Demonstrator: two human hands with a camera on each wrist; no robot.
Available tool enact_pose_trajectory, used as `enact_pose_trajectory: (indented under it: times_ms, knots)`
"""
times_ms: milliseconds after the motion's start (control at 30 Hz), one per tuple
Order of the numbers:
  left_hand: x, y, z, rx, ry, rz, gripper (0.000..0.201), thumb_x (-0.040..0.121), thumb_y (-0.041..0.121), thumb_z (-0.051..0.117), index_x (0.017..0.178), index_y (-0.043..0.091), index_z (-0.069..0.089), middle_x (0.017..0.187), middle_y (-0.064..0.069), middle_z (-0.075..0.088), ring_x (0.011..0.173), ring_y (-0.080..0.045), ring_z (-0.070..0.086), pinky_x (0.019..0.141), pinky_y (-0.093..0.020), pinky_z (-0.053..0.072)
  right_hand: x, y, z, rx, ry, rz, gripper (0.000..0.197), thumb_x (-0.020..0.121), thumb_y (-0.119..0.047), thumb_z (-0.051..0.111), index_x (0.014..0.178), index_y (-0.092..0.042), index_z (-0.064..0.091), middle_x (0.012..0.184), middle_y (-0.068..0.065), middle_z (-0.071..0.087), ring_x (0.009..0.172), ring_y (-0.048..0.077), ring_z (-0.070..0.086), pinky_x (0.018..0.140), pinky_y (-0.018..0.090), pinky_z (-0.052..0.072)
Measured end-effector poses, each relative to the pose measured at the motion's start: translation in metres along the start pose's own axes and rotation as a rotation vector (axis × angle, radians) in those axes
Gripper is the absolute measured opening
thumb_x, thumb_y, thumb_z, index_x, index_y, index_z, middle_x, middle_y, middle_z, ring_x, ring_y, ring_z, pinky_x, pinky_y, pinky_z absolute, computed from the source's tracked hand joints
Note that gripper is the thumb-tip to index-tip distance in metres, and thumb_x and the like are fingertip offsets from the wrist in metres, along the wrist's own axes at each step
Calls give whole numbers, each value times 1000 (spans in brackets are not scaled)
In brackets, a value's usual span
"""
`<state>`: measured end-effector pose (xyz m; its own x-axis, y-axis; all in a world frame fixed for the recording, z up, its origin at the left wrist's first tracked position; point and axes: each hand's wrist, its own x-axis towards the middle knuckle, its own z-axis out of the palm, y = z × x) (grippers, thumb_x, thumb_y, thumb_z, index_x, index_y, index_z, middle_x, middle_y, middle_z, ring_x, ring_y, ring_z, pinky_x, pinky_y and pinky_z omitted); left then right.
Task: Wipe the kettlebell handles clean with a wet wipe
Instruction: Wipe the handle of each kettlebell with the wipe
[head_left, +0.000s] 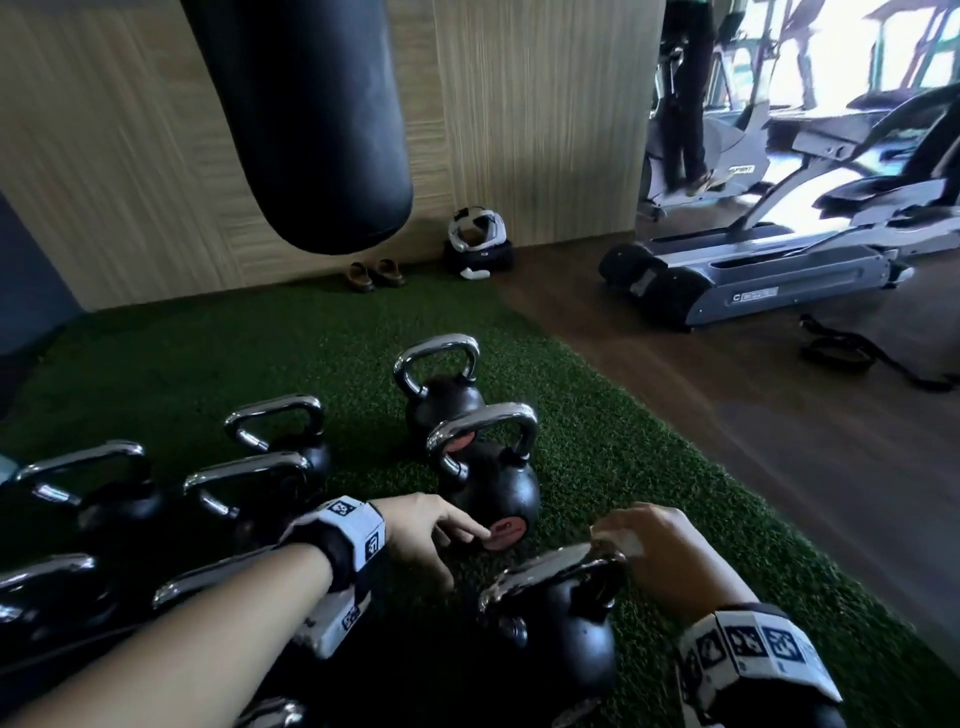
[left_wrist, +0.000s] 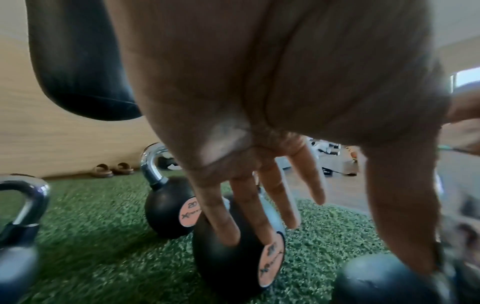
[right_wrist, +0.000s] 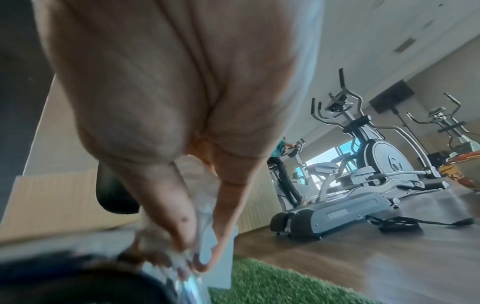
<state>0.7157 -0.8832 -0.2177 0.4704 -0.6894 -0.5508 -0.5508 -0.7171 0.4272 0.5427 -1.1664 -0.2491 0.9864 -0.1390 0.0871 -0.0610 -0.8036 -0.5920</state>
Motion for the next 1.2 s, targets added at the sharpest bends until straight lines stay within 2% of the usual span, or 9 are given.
enact_pose_trajectory:
  times_ms: [133, 233, 333, 433, 667, 767, 833, 1033, 1200]
  knots:
    - [-1, -15, -44, 184, -95, -123, 61, 86, 26, 83, 142, 31, 61, 135, 3, 67, 111, -8, 63, 94, -18, 46, 23, -31, -27, 118, 88, -62, 41, 81, 5, 72, 106, -27, 79, 99, -13, 76, 87, -11, 67, 74, 2, 45]
    - [-1, -27, -64, 212, -119, -144, 53, 91, 25, 78, 141, 30, 62, 135, 3, 69, 114, -7, 64, 84, -9, 44, 50, -56, -36, 201, 80, -101, 39, 84, -4, 74, 106, -37, 77, 94, -23, 76, 86, -9, 69, 71, 10, 51]
    - [9, -41, -77, 179, -90, -191, 47, 91, 31, 76, 137, 33, 65, 132, 6, 70, 115, -5, 64, 98, -18, 47, 83, -68, -35, 238, 90, -100, 19, 90, -23, 74, 104, -37, 77, 88, -19, 77, 81, -3, 70, 72, 21, 55]
    - [27, -62, -74, 180, -35, -247, 44, 91, 37, 73, 134, 32, 68, 131, 8, 71, 120, -9, 64, 102, -23, 47, 116, -66, -29, 231, 104, -108, 8, 93, -28, 74, 98, -31, 78, 84, -16, 75, 78, -4, 67, 67, 16, 50]
    - [77, -110, -25, -145, 180, -336, 84, 82, 40, 82, 155, 25, 41, 143, 5, 61, 125, -10, 60, 101, -18, 46, 172, -62, -9, 171, 146, -56, 24, 86, -22, 79, 108, -31, 77, 96, -13, 73, 87, 4, 66, 70, 9, 44]
    - [97, -119, 0, -402, 262, -309, 105, 63, 45, 89, 154, 32, 39, 146, 4, 58, 124, -10, 60, 108, -23, 46, 185, -67, 3, 201, 126, -67, 31, 81, -21, 82, 108, -34, 71, 93, -11, 73, 85, 4, 66, 71, 18, 49]
    - [110, -116, 14, -432, 338, -288, 111, 53, 54, 91, 151, 35, 42, 146, 7, 58, 127, -9, 58, 111, -25, 44, 194, -70, 14, 204, 120, -64, 30, 80, -21, 83, 104, -32, 69, 88, -8, 72, 78, 2, 64, 67, 13, 48]
    - [140, -107, 32, -566, 550, -296, 98, 60, 52, 95, 144, 34, 48, 144, 12, 51, 135, -10, 48, 110, -20, 37, 223, -75, 46, 105, 169, -140, 16, 81, -8, 80, 94, -16, 79, 92, -4, 68, 80, 12, 62, 68, 7, 43]
    - [149, -104, 28, -714, 559, -279, 54, 63, 50, 95, 104, 37, 62, 107, 23, 60, 105, -2, 56, 88, -17, 39, 222, -77, 68, -139, 225, -234, 32, 76, 5, 72, 97, -17, 79, 92, 0, 68, 89, 25, 58, 78, 36, 54]
